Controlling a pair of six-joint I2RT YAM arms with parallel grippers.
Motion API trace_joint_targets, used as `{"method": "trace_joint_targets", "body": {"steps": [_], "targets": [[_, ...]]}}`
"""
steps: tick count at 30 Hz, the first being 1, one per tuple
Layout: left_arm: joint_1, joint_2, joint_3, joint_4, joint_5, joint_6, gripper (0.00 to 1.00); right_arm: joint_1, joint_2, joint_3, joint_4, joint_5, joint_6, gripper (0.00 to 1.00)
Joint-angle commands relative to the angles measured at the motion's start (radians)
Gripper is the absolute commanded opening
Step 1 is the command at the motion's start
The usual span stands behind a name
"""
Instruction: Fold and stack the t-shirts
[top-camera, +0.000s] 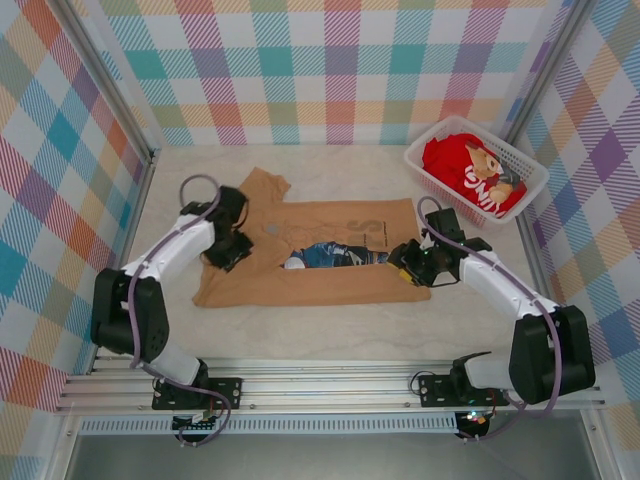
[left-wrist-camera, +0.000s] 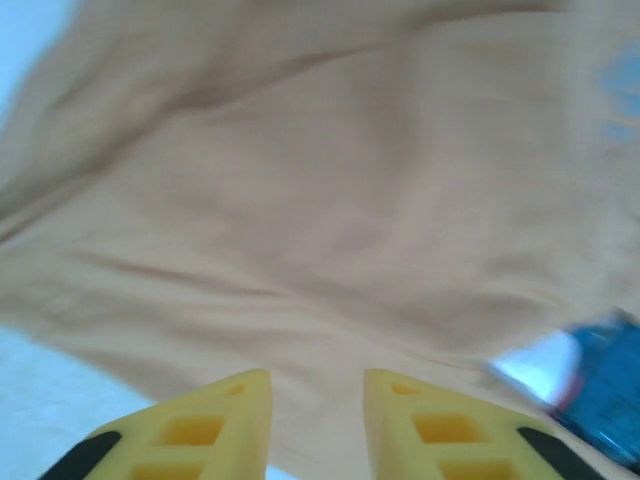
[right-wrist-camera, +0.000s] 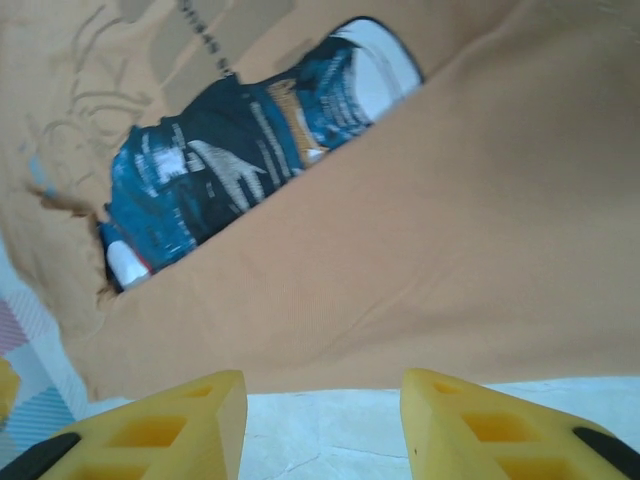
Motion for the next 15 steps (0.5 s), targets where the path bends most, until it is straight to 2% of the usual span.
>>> {"method": "trace_joint_targets", "body": {"steps": [1, 5, 9, 12, 15], "targets": [[0.062, -0.014, -0.118, 0.017, 0.086, -0.102, 0.28, 0.003, 0.026, -0.029, -0.039, 0.052, 0.061, 0.44], [0.135, 0.041, -0.168, 0.074, 0.063, -0.078, 0.27, 0.003, 0.097, -0.019, -0.041, 0.062, 0.054, 0.42], [0.188, 0.096, -0.171, 0.078, -0.026, -0.040, 0.27, -0.004, 0.172, -0.004, -0.079, 0.125, 0.059, 0.42], [0.204, 0.112, -0.175, 0.060, -0.096, -0.009, 0.27, -0.009, 0.228, 0.023, -0.140, 0.228, 0.048, 0.40], [0.202, 0.118, -0.207, 0.062, -0.108, 0.003, 0.27, -0.017, 0.293, 0.042, -0.214, 0.253, 0.070, 0.39]]}}
